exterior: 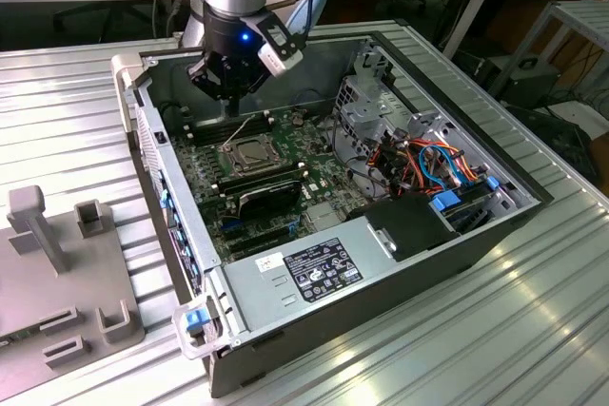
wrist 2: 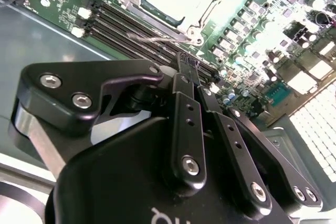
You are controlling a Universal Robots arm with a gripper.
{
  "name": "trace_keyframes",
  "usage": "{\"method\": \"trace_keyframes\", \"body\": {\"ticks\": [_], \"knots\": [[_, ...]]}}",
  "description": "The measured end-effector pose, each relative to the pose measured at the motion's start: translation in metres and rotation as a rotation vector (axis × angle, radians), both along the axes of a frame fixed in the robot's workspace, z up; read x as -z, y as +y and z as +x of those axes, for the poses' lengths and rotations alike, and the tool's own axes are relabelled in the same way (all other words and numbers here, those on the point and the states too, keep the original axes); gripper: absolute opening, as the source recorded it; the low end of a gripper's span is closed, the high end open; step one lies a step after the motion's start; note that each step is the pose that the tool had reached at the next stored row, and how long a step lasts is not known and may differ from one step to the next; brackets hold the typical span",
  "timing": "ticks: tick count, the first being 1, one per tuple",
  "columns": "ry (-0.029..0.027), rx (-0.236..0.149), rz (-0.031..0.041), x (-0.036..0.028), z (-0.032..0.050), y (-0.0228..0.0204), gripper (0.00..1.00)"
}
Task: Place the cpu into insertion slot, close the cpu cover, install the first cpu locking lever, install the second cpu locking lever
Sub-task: 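Install the first cpu locking lever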
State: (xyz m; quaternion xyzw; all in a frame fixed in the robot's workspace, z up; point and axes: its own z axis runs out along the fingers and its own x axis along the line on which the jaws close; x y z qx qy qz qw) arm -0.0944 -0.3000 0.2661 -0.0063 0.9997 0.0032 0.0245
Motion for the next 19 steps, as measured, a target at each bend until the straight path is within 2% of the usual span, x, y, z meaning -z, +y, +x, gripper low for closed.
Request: {"method": "trace_keyframes", "body": {"ticks": [6,8,19], "knots": [[0.0000,0.000,-0.0008,0.0023,0.0085,0.0001,0.11],[0.0001,0.000,-0.0016,0.0051,0.0109,0.0004,0.11],[0.0000,0.000,-0.0017,0.0121,0.0153,0.0011,0.11]]}}
